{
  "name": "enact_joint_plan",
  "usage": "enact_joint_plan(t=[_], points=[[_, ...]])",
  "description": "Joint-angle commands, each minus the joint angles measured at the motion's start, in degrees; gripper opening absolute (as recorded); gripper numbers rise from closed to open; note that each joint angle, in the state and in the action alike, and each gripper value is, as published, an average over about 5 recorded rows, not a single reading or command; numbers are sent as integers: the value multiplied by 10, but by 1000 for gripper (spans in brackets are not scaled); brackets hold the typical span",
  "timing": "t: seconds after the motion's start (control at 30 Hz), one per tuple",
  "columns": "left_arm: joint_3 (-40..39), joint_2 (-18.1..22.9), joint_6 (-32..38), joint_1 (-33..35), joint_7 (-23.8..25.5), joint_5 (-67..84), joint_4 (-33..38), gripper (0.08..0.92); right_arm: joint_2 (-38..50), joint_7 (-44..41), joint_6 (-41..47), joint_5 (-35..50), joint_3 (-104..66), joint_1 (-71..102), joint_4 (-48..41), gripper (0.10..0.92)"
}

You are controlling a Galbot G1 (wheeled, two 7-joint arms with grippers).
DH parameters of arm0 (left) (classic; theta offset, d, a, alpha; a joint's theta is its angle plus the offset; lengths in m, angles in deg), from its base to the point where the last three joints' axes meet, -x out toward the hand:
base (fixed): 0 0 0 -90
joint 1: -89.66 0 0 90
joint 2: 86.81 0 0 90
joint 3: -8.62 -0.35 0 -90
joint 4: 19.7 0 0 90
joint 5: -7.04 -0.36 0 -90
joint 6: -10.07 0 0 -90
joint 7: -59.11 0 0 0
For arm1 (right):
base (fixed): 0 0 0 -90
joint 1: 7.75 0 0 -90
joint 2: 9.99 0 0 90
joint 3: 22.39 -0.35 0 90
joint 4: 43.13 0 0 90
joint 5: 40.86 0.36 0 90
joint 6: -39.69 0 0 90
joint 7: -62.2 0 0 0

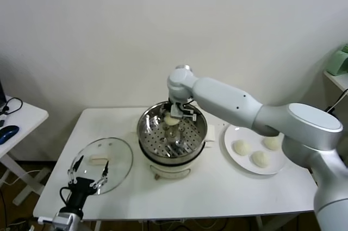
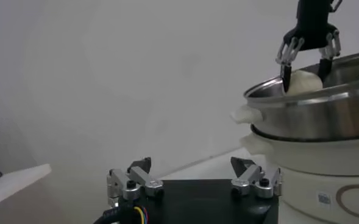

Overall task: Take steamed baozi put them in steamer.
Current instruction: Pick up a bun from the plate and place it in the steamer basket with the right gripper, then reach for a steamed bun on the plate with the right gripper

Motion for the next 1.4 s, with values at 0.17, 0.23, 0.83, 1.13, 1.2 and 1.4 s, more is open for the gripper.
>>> enact_joint_plan(t=[0.17,0.23,0.83,1.13,1.2,1.4], points=[[1,2,0,0,-1,0,-5,823,-10,3,-9,-32,-2,16,-11,704],[2,3,0,-1,-2,0,-6,823,-9,3,-9,-33,-3,16,-11,704],[1,12,-4,-3,-9,1,-12,823,-1,10,-20,-31,-4,16,-9,822],[1,10,-4,-8,-10,6,-13,823,52,-32,-21,136,26,-77,40,823],[0,9,-3,-11,-12,14,-12,823,75,-43,3,211,46,-115,45,823],[-6,11,-4,-27,-41,54,-6,823,164,-69,164,499,149,-244,29,823]])
